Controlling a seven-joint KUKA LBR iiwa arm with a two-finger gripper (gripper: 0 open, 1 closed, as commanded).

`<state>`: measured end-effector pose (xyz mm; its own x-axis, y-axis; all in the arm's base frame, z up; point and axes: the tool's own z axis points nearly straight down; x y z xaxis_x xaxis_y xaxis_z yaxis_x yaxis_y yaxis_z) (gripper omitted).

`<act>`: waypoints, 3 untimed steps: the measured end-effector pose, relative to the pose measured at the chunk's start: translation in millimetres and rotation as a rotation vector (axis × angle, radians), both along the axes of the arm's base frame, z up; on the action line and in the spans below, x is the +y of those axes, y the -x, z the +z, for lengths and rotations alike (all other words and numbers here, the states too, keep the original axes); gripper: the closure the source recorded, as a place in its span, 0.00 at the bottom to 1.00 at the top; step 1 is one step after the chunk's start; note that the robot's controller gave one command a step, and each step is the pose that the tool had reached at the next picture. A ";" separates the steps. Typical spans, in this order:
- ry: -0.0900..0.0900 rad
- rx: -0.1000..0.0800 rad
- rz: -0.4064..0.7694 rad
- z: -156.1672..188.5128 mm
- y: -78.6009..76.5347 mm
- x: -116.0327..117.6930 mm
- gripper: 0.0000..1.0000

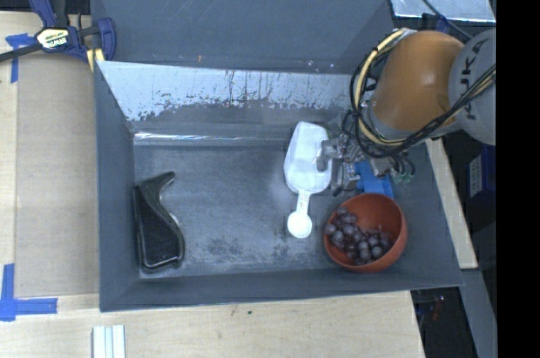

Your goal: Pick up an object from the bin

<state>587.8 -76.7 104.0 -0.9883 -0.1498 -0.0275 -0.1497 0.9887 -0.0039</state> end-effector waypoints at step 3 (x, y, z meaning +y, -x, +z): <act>-0.017 -0.003 0.059 11.4 -8.7 -19.6 1.00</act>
Offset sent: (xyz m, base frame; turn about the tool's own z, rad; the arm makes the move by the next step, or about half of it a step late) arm -0.0008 -0.0009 0.0158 0.0175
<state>596.5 -96.3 115.3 -0.9778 -0.2069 -0.0339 -0.2074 0.9782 0.0120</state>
